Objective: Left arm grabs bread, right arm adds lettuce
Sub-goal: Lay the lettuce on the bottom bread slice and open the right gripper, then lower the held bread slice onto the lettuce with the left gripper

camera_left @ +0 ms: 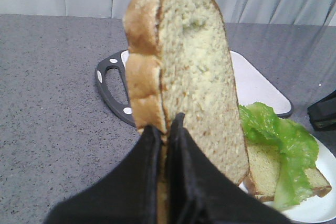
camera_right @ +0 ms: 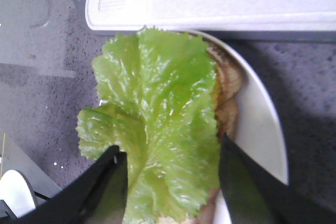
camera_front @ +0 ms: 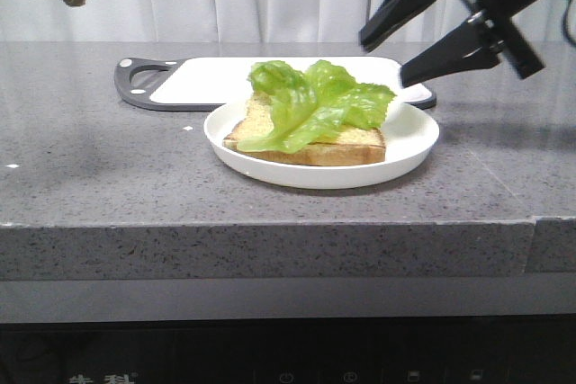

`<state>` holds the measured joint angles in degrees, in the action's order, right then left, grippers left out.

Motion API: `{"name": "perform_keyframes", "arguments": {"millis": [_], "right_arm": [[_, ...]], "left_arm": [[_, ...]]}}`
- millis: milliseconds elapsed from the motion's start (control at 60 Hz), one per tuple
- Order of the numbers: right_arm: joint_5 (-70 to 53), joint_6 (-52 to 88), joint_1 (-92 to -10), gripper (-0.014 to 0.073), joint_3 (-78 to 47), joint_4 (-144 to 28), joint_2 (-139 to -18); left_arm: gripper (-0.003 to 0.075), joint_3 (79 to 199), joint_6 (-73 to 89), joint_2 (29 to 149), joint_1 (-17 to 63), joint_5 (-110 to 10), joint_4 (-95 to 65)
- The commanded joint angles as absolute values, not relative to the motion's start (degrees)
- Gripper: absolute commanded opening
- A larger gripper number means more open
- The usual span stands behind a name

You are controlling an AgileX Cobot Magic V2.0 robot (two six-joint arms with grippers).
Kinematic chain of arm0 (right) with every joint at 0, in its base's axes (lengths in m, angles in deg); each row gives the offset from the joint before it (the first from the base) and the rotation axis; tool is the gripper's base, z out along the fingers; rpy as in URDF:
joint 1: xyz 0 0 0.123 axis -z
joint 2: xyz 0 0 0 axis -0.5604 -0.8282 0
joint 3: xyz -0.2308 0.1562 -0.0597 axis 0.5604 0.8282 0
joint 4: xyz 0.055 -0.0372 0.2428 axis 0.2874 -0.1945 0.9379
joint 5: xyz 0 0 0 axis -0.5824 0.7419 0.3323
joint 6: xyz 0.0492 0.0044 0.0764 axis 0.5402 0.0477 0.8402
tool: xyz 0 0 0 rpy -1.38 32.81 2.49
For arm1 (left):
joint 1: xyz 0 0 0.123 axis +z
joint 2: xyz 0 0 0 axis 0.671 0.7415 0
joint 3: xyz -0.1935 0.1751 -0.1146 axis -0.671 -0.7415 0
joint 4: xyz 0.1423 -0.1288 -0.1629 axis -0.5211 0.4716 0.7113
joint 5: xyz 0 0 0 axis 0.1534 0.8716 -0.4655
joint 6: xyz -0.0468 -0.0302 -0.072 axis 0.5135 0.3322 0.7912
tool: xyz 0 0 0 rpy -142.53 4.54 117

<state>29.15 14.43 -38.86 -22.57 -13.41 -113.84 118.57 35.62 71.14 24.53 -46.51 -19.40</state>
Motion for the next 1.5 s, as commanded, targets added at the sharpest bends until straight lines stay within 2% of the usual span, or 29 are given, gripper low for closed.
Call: {"name": "perform_keyframes", "arguments": {"millis": [0, 150, 234, 284, 400, 484, 717, 917, 1134, 1301, 1484], "right_arm": [[30.8, 14.1, -37.0, 0.0421, -24.1, -11.5, -109.5], [30.4, 14.1, -36.1, 0.0405, -25.7, -15.6, -105.0], [30.2, 14.1, -36.1, 0.0334, -26.8, -19.0, -102.0], [29.7, 14.1, -36.1, 0.0262, -26.8, -20.3, -100.2], [28.6, 14.1, -36.1, 0.002, -26.8, -24.0, -96.9], [27.7, 14.1, -36.1, -0.0076, -26.8, -26.5, -95.5], [20.8, 14.1, -36.1, -0.0061, -23.4, -35.0, -88.8], [5.8, 14.1, -36.1, -0.0061, -10.4, -40.2, -76.0], [-2.7, 12.0, -36.1, -0.0061, 1.7, -40.5, -63.6], [-2.8, 11.9, -36.1, -0.0061, 8.0, -40.5, -55.9], [-2.6, 11.9, -36.1, -0.0061, 9.2, -40.5, -54.4]], "left_arm": [[-0.002, 120.2, 36.0, 71.0, 24.6, -50.5, -18.7], [-0.002, 120.2, 36.0, 71.0, 24.6, -50.5, -18.6], [-0.002, 120.2, 36.0, 71.0, 24.6, -50.5, -18.6], [-0.002, 120.2, 36.0, 71.0, 24.6, -50.5, -18.6], [-0.002, 120.2, 36.0, 71.0, 24.6, -50.5, -18.6], [-0.002, 120.2, 36.0, 71.0, 24.6, -50.5, -18.6], [-0.002, 120.2, 36.0, 71.0, 24.6, -50.5, -18.5], [-0.002, 120.2, 36.0, 71.0, 24.6, -50.5, -18.5], [-0.0021, 120.7, 36.0, 72.3, 24.6, -50.3, -16.5], [-0.002, 126.9, 35.4, 78.6, 21.5, -44.5, -11.4], [-0.002, 136.5, 35.4, 89.5, 16.4, -39.1, -5.0]]}}
